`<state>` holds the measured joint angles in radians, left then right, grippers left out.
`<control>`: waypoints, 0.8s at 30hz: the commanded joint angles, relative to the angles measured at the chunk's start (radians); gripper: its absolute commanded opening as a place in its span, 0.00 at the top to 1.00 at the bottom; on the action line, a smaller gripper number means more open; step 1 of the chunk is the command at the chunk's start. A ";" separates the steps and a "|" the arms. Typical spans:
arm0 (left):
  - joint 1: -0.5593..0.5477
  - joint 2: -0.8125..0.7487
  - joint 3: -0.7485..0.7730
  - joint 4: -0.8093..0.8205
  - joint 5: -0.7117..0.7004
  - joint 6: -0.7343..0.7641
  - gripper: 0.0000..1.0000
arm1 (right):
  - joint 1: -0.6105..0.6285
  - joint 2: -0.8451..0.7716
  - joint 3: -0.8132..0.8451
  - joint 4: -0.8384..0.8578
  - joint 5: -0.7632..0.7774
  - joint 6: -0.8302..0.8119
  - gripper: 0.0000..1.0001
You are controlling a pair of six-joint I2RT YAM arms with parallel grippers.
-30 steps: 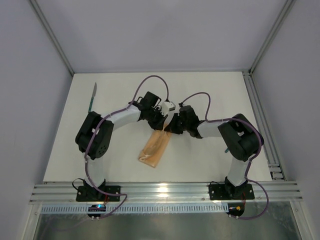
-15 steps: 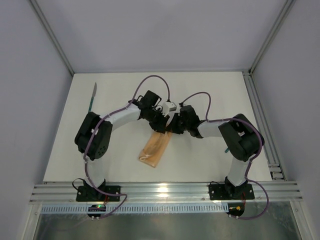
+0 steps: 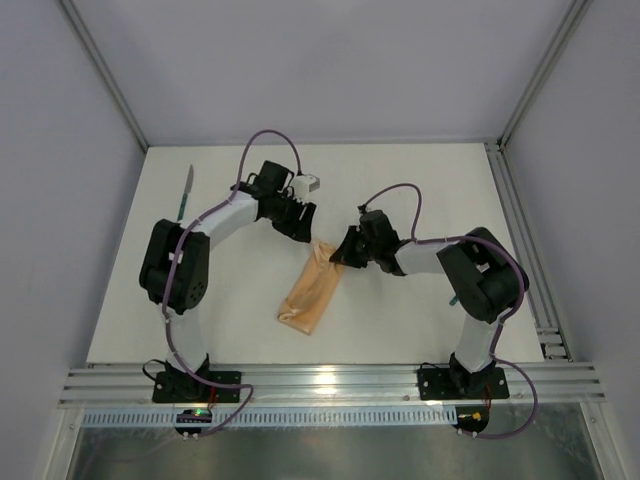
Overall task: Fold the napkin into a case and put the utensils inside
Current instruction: Fold the 2/3-rectangle-folded napkin at the center of the board.
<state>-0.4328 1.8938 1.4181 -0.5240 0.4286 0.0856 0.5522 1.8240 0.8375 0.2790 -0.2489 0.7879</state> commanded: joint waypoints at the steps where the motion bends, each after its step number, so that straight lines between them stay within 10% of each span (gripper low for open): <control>1: -0.021 0.039 0.024 0.022 0.002 -0.056 0.44 | -0.003 0.008 0.021 -0.004 0.019 -0.022 0.94; 11: -0.029 0.088 0.027 0.108 0.099 -0.103 0.48 | -0.005 0.006 0.029 -0.009 0.017 -0.033 0.94; 19: -0.029 0.125 0.033 0.098 0.134 -0.098 0.97 | -0.003 0.009 0.029 -0.006 0.014 -0.033 0.94; 24: -0.056 0.085 0.030 0.098 0.182 -0.099 1.00 | -0.003 0.009 0.029 0.000 0.010 -0.029 0.94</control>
<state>-0.4660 2.0220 1.4250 -0.4530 0.5533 -0.0048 0.5522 1.8240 0.8417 0.2722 -0.2497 0.7727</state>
